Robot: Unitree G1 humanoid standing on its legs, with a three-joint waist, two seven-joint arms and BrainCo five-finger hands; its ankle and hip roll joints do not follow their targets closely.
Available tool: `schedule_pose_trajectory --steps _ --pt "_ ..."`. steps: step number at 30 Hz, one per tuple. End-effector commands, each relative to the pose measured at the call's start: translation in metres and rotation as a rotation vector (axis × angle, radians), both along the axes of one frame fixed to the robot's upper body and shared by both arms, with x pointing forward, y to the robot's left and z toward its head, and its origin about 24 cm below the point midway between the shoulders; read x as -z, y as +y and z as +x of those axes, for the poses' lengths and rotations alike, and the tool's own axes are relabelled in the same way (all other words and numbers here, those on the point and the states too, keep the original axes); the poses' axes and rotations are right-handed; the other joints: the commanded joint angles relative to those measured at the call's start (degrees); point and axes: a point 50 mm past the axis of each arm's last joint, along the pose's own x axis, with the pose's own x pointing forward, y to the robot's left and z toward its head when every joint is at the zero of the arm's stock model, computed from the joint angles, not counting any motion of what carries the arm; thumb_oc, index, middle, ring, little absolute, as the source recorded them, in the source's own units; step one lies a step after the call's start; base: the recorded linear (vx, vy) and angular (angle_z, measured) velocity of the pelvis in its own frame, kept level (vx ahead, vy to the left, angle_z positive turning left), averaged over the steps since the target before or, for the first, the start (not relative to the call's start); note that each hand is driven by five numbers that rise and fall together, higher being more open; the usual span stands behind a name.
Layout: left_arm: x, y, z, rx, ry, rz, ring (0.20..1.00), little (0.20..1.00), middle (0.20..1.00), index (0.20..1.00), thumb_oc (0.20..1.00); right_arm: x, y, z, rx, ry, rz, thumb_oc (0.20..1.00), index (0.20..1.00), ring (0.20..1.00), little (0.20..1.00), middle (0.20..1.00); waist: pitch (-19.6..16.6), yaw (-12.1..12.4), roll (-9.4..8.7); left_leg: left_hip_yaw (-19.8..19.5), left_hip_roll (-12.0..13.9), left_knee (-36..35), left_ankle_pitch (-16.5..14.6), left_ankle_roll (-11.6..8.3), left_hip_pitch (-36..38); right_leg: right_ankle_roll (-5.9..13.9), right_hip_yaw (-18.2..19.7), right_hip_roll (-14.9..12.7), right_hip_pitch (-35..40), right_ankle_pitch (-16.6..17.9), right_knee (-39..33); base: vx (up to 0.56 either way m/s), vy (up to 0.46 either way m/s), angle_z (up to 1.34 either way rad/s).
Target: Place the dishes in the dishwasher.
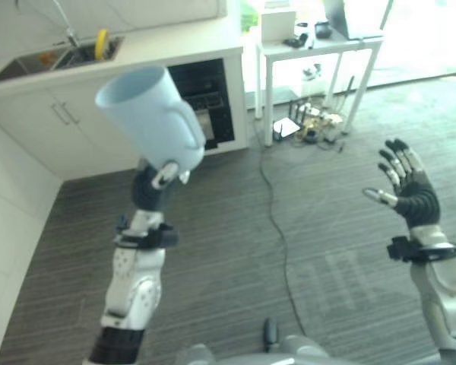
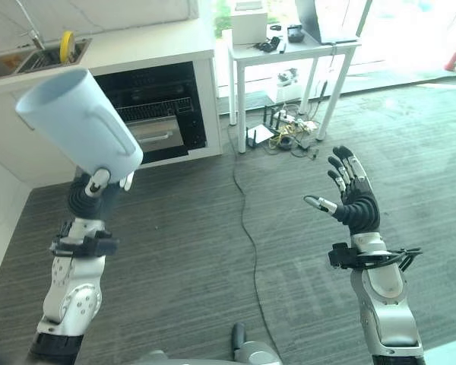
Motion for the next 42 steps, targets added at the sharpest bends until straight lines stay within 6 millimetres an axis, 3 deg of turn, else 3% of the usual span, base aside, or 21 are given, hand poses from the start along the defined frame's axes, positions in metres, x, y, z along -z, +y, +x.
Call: schedule_pose_trajectory --steps 1,3,5,9,10,15,19,22,24,35,36,42 --pt "-0.029 0.013 -0.008 -0.027 -0.191 -0.021 0.2 0.2 0.2 0.2 0.2 -0.025 0.008 -0.004 -0.068 -0.115 -0.097 1.0 1.0 1.0 1.0 1.0 -1.8 -0.5 2.53 -2.4 -2.6 -17.1 5.9 -1.11 12.1 10.68 4.1 -5.0 3.8 -3.4 0.3 0.38 0.394 0.07" --pt "-0.026 0.015 -0.009 -0.039 -0.195 -0.034 0.2 0.2 0.2 0.2 0.2 -0.027 0.006 -0.002 -0.074 -0.113 -0.114 1.0 1.0 1.0 1.0 1.0 -2.0 1.0 2.96 -6.2 -0.5 -17.3 9.8 -3.01 7.5 10.32 5.2 -4.5 7.3 -6.2 0.3 0.43 0.465 -0.37" --pt "-0.024 0.015 -0.009 -0.048 -0.199 -0.043 0.2 0.2 0.2 0.2 0.2 -0.03 0.004 -0.002 -0.076 -0.118 -0.122 1.0 1.0 1.0 1.0 1.0 -2.5 1.4 2.42 -3.2 -0.2 -17.3 9.2 -2.41 7.5 11.33 3.5 -6.0 9.4 -7.1 0.3 0.34 0.482 -0.52" --pt "-0.034 0.011 0.0 -0.039 -0.224 -0.015 0.2 0.2 0.2 0.2 0.2 -0.031 0.003 -0.007 -0.075 -0.133 -0.097 1.0 1.0 1.0 1.0 1.0 -3.3 2.1 0.58 -3.6 -3.5 -17.3 6.6 0.07 9.0 14.52 1.4 -10.3 11.1 -6.0 1.0 0.22 0.373 -0.23" --pt "-0.039 0.008 0.003 -0.018 -0.227 0.006 0.2 0.2 0.2 0.2 0.2 -0.03 0.003 -0.007 -0.053 -0.136 -0.085 1.0 1.0 1.0 1.0 1.0 -3.4 2.8 -0.33 -4.5 -5.6 -17.3 5.5 1.41 9.5 15.55 0.4 -12.3 9.5 -4.4 6.1 0.27 0.42 0.03" --pt "-0.04 0.007 0.003 -0.002 -0.215 0.046 0.2 0.2 0.2 0.2 0.2 -0.024 0.009 -0.008 -0.053 -0.121 -0.065 1.0 1.0 1.0 1.0 1.0 -3.3 3.8 -0.36 -6.5 -8.4 -17.3 3.9 3.4 11.5 15.46 -1.1 -14.5 3.7 -0.5 18.0 0.19 0.271 0.32" --pt "-0.041 0.01 0.006 0.002 -0.199 0.041 0.2 0.2 0.2 0.2 0.2 -0.021 0.01 -0.004 -0.05 -0.1 -0.092 1.0 1.0 1.0 1.0 1.0 -2.4 3.3 -0.46 -7.7 -8.5 -17.3 2.6 3.5 12.8 14.14 -2.2 -9.3 0.4 -3.2 12.6 0.17 0.091 0.16" --pt "-0.04 0.0 0.005 0.044 -0.217 0.043 0.2 0.2 0.2 0.2 0.2 -0.023 0.004 -0.009 -0.038 -0.114 -0.092 1.0 1.0 1.0 1.0 1.0 -1.7 1.4 -1.29 -9.8 -9.9 -17.3 1.3 4.09 13.8 12.68 2.3 -5.8 -1.1 -1.5 5.7 0.15 -0.045 0.49" --pt "-0.04 -0.004 0.005 0.041 -0.224 0.037 0.2 0.2 0.2 0.2 0.2 -0.022 0.007 -0.006 -0.042 -0.115 -0.088 1.0 1.0 1.0 1.0 1.0 -2.2 1.6 -1.23 -11.0 -10.6 -17.3 1.2 4.63 14.3 12.07 3.7 -5.2 -0.2 -1.4 4.3 0.05 -0.134 0.58" --pt "-0.04 0.0 0.004 0.005 -0.218 0.016 0.2 0.2 0.2 0.2 0.2 -0.027 0.023 0.006 -0.062 -0.148 -0.108 1.0 1.0 1.0 1.0 1.0 -5.1 2.8 0.28 -12.2 -11.4 -17.3 -0.5 4.81 16.4 11.36 3.7 -5.1 3.3 -1.9 0.7 0.02 -0.041 0.11" --pt "-0.035 0.012 0.003 -0.165 -0.212 0.107 0.2 0.2 0.2 0.2 0.2 -0.011 0.026 -0.002 -0.164 -0.081 -0.093 1.0 1.0 1.0 1.0 1.0 -5.0 0.6 0.71 -13.5 -9.3 -17.3 -0.1 2.94 15.4 10.52 7.5 -4.0 2.7 -3.1 0.3 0.0 0.0 0.0" --pt "-0.033 0.024 -0.001 -0.192 -0.201 0.102 0.2 0.2 0.2 0.2 0.2 -0.008 0.024 -0.003 -0.127 -0.063 -0.071 1.0 1.0 1.0 1.0 1.0 -5.8 1.1 0.68 -12.4 -8.8 -17.3 -0.2 2.97 16.1 10.23 6.8 -3.7 3.5 -3.7 0.3 0.01 -0.036 -0.01"
